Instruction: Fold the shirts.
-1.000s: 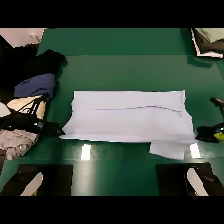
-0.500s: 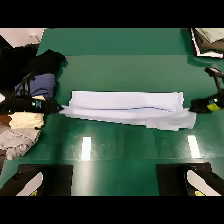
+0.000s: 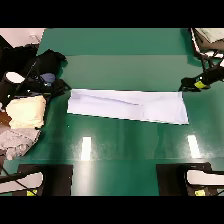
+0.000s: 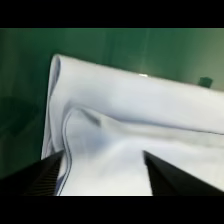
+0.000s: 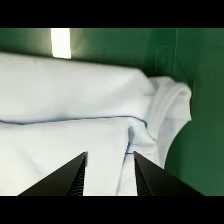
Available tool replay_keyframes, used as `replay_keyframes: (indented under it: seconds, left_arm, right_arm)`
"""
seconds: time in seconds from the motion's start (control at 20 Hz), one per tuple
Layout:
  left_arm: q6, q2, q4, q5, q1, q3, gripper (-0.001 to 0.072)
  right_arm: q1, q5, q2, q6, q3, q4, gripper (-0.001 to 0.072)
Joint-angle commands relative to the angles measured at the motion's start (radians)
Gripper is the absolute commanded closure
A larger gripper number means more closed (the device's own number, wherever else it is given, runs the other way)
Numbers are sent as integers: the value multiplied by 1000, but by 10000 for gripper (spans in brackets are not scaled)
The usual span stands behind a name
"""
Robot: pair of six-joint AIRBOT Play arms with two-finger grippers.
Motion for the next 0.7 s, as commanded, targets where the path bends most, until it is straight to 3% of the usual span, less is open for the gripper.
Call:
replay_keyframes:
  seconds: [0.0, 0.15, 0.2, 0.3, 0.35, 0.4, 0.65]
  left_arm:
    - [-89, -73, -19, 54, 0, 71, 37]
    - [-24, -71, -18, -74, 0, 116, 39]
    - [-10, -71, -19, -127, -1, 117, 81]
    - [31, -71, -18, -206, 0, 117, 507]
    - [50, -71, -18, -225, 0, 117, 692]
    - [53, -71, -19, -237, -1, 117, 676]
    - [73, -71, -10, -232, -95, 117, 677]
  right_arm:
    - [-61, -20, -96, 16, 83, 199, 323]
    - [-157, 50, -76, -63, 48, 261, 323]
    - [-194, 72, -54, -95, 10, 261, 323]
    - [-271, 95, -15, -158, -79, 260, 319]
    - [-307, 96, -3, -180, -119, 261, 175]
    - [-346, 95, 3, -191, -161, 264, 10]
    - [-443, 115, -59, -345, -298, 336, 16]
